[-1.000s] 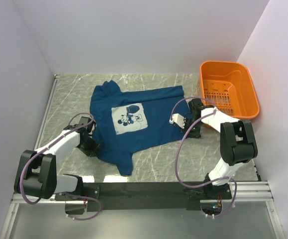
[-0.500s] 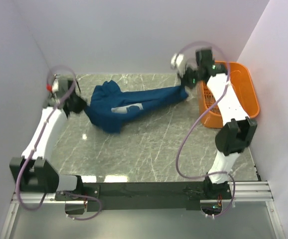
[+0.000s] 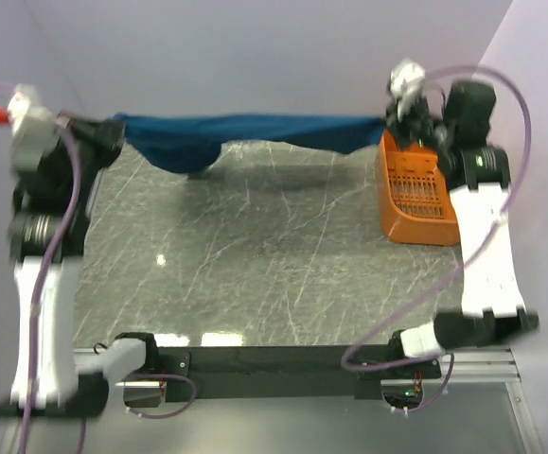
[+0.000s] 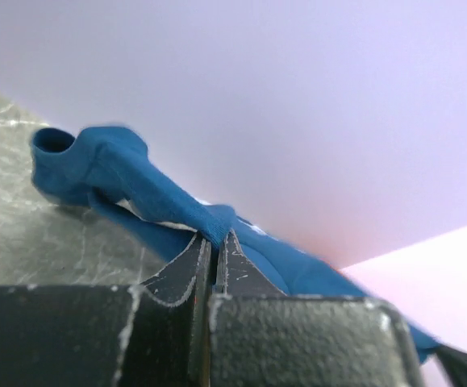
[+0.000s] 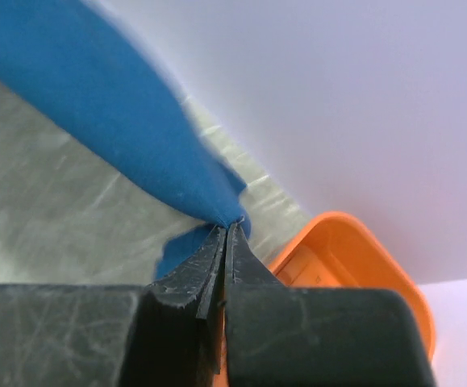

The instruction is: Fold and stack the t-shirts

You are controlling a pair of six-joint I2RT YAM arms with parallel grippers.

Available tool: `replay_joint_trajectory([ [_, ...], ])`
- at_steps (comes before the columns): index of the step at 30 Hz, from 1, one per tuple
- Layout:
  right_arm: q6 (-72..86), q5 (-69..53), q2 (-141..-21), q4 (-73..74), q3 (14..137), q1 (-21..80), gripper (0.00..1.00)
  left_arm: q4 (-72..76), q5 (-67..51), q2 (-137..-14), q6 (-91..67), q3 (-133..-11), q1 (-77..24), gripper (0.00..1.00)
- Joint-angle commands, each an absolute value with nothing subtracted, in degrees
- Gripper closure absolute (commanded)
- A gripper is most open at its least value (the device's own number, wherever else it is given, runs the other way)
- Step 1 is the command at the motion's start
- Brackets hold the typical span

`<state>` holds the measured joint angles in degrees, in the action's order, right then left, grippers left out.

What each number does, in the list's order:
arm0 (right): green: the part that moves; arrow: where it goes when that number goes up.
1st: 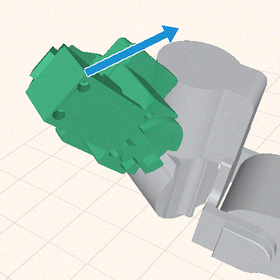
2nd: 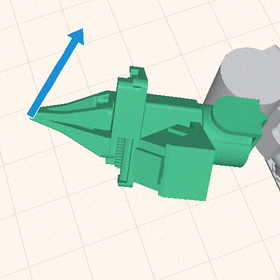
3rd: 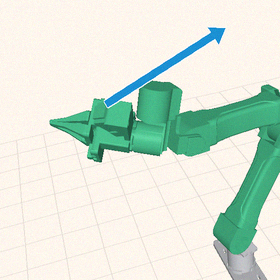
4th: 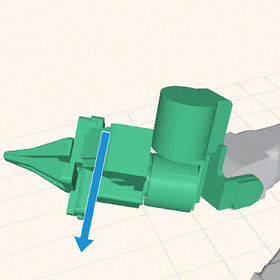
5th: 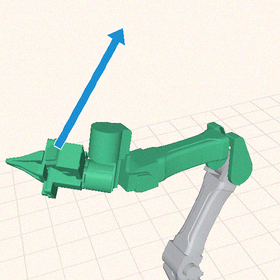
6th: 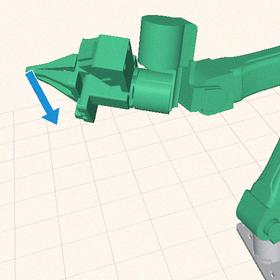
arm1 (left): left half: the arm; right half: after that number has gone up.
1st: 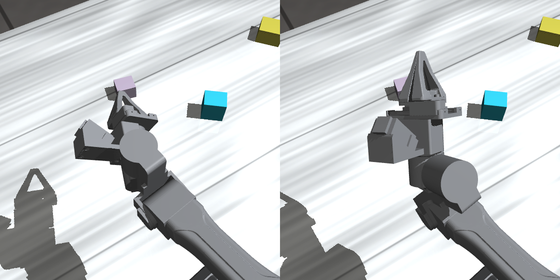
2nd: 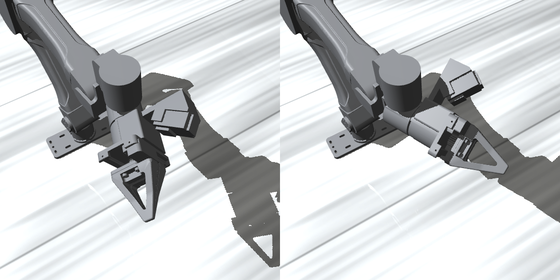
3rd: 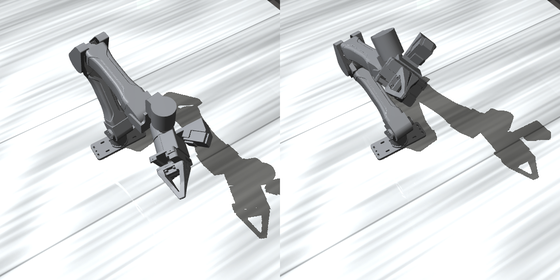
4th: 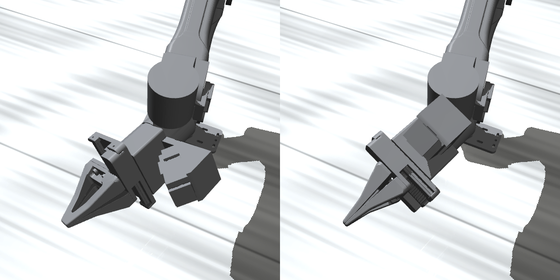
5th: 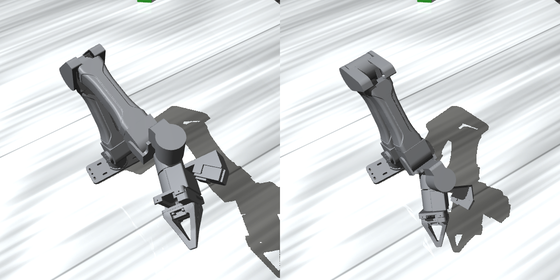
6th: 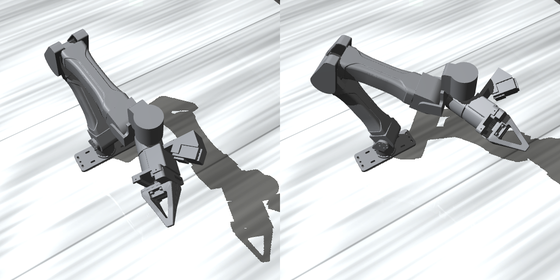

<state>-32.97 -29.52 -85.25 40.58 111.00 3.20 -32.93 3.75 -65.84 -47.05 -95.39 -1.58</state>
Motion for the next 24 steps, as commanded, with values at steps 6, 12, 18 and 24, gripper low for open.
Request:
replay_joint_trajectory([
  [6,-56.14,-41.31,-67.25,56.32,75.47,2.72,1.00,-42.96,-4.90,-46.51,-50.88,-64.81,-1.41,1.00],
  [12,-70.28,-38.59,-58.63,65.47,55.50,2.90,1.00,-51.32,-14.32,-34.64,-56.51,-42.22,-1.41,1.00],
  [18,-74.27,-33.59,-56.42,66.54,46.86,2.99,1.00,-57.30,-14.77,-32.95,-57.13,-37.36,-1.49,1.00],
  [24,-72.35,-29.28,-60.20,62.76,44.48,3.60,1.00,-55.90,-14.41,-38.93,-55.64,-36.39,-1.49,0.99],
])
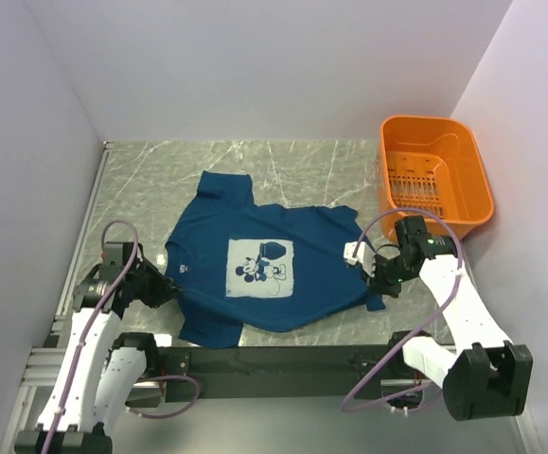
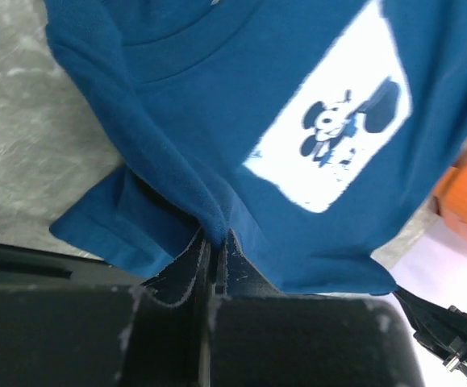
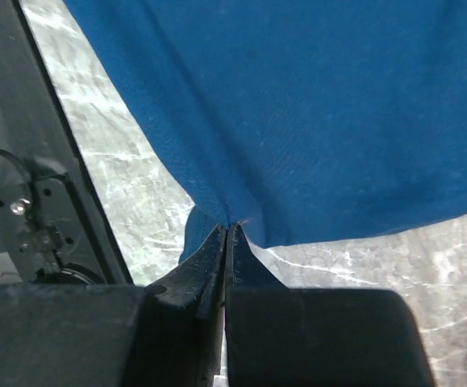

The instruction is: Fold and stack the t-shirts

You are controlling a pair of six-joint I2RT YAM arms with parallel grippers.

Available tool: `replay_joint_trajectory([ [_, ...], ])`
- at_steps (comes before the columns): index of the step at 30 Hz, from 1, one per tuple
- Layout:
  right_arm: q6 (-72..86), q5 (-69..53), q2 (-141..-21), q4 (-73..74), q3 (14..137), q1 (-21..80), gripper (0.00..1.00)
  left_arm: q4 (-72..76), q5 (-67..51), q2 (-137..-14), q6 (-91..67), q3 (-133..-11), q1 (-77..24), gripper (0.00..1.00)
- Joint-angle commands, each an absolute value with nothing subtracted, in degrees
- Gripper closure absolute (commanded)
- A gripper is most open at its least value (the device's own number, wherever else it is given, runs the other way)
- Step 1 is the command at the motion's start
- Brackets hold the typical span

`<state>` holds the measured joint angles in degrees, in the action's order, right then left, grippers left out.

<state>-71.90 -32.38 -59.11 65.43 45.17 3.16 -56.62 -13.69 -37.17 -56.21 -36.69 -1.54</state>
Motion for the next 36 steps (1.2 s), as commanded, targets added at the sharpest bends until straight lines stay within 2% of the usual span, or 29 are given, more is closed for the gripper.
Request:
replay_joint_trajectory([
  [1,-72.07,-28.83,-61.34,61.62,44.39,3.69,1.00,-55.55,-14.50,-39.81,-55.11,-36.39,-1.41,0.99],
  [4,-71.89,-28.12,-63.88,61.95,44.47,3.78,0.96,-55.11,-15.02,-40.78,-54.50,-36.74,-1.49,0.99],
  [7,-73.03,-30.13,-64.60,65.02,46.66,3.87,0.81,-56.07,-14.59,-41.39,-53.01,-39.80,-1.41,0.94],
  [8,-73.21,-30.76,-64.51,65.82,48.93,3.87,0.69,-56.42,-14.24,-41.40,-52.48,-41.29,-1.41,0.83],
  [10,-71.99,-32.34,-64.07,66.79,51.75,3.78,0.57,-56.69,-13.01,-41.14,-50.99,-46.65,-1.41,0.60],
  [11,-71.55,-34.00,-64.25,67.14,55.07,3.87,0.48,-56.43,-12.49,-41.05,-50.45,-48.58,-1.41,0.42],
  [14,-68.83,-37.25,-66.70,68.03,62.45,3.87,0.41,-55.37,-9.33,-42.01,-47.99,-55.36,-1.49,0.24],
  [19,-54.26,-39.20,-75.56,60.07,70.83,3.96,0.40,-45.03,-8.17,-47.09,-47.11,-56.52,-1.41,0.20],
  [21,-43.49,-37.63,-78.12,52.69,73.82,4.65,0.40,-32.56,-11.50,-49.64,-47.29,-54.50,-1.41,0.21],
  [25,-29.29,-29.90,-86.54,45.36,80.49,7.38,0.44,-17.07,-17.04,-65.68,-45.01,-57.20,-1.49,0.23],
  [29,-21.03,-22.08,-94.29,43.42,88.39,9.05,0.51,-13.01,-19.78,-81.53,-39.56,-66.69,-1.76,0.26],
  [31,-19.87,-19.78,-98.32,43.24,90.34,9.49,0.51,-13.01,-20.13,-90.03,-36.75,-73.28,-1.85,0.26],
  [36,-18.72,-15.56,-103.97,43.51,94.74,10.28,0.52,-12.57,-18.55,-102.38,-34.11,-85.24,-1.85,0.28],
])
